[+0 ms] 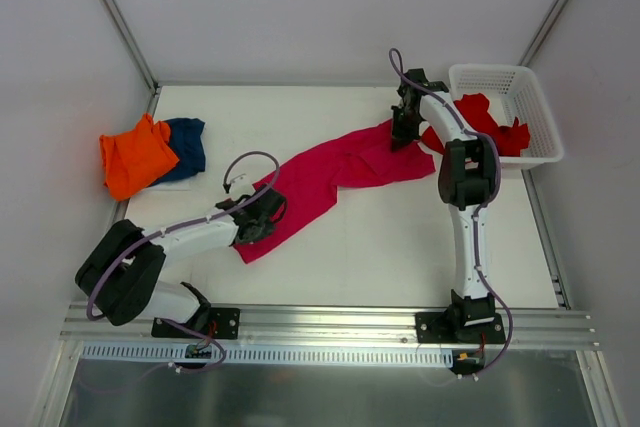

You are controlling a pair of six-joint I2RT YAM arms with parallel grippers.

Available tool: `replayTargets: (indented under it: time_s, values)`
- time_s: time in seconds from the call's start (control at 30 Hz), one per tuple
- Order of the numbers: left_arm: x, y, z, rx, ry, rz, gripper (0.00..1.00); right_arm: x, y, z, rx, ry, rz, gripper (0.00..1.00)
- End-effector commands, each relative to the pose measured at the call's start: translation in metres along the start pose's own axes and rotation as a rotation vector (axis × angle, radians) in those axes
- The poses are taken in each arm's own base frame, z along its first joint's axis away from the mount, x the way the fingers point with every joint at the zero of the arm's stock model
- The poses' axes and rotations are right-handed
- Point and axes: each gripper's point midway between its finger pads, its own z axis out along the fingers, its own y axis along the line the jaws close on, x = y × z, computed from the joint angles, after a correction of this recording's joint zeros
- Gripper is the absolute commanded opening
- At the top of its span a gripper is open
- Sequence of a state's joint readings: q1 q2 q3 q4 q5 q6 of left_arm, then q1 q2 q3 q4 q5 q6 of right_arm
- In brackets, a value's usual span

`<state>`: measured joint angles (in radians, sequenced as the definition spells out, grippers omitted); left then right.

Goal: Fold and stack the t-shirts
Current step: Fold the tshirt

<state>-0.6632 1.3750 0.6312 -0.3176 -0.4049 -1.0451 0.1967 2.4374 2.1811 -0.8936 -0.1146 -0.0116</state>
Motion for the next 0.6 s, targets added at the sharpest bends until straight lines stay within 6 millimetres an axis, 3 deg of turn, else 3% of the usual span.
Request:
replayTargets:
  time_s: [0.0, 0.1, 0.27, 0.47, 0.57]
  values:
    - [0.053, 0.03, -0.004, -0.121, 0.132, 0.018, 0.0, -0.011, 0.006, -0.002, -0.028, -0.022, 0.005, 0.01]
    - [0.065, 0.024, -0.014, -0.115, 0.126, 0.047, 0.0, -0.014, 0.005, 0.001, -0.022, -0.024, 0.008, 0.0]
    - [0.081, 0.031, -0.036, -0.156, 0.11, 0.108, 0.0, -0.018, -0.003, 0.0, 0.025, -0.031, 0.005, 0.01]
    - [0.114, 0.039, -0.055, -0.159, 0.114, 0.135, 0.0, -0.024, -0.011, -0.005, 0.075, -0.057, -0.005, 0.01]
    - [0.13, 0.032, -0.061, -0.146, 0.119, 0.167, 0.0, -0.027, -0.008, -0.006, 0.062, -0.068, 0.003, 0.02]
